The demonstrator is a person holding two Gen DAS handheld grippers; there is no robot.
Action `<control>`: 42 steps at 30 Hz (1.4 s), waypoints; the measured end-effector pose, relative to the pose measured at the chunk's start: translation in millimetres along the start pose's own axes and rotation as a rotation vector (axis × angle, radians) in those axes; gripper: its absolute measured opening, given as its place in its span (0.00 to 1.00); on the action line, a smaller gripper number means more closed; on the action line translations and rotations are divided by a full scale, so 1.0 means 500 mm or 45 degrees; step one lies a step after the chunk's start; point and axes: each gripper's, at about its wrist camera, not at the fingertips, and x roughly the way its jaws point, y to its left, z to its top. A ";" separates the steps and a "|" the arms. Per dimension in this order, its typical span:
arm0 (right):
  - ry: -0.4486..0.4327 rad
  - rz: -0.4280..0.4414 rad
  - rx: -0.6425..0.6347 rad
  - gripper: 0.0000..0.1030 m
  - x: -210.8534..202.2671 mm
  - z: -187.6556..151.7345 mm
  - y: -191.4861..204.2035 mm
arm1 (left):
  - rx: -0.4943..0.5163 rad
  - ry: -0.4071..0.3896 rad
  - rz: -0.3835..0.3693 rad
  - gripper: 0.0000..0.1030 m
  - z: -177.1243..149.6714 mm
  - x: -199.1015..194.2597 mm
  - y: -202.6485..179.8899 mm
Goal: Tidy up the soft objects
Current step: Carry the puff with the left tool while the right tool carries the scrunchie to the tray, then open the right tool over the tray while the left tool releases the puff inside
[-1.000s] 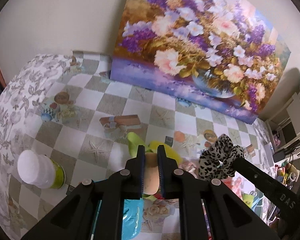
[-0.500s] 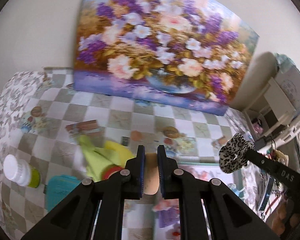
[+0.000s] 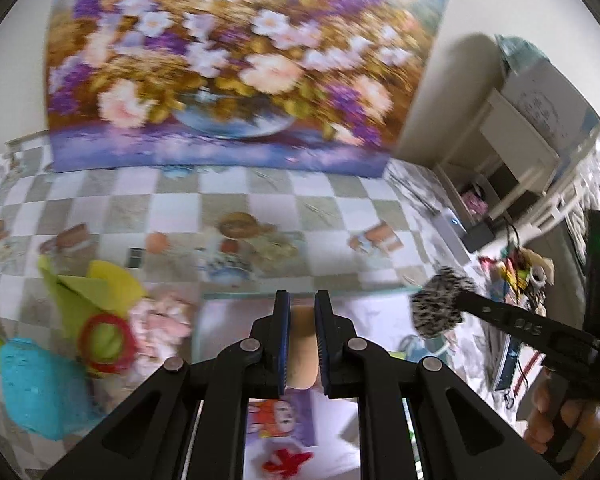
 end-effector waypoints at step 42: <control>0.104 -0.218 -0.147 0.80 0.052 -0.014 0.033 | -0.043 0.107 0.424 0.89 -0.011 0.073 0.070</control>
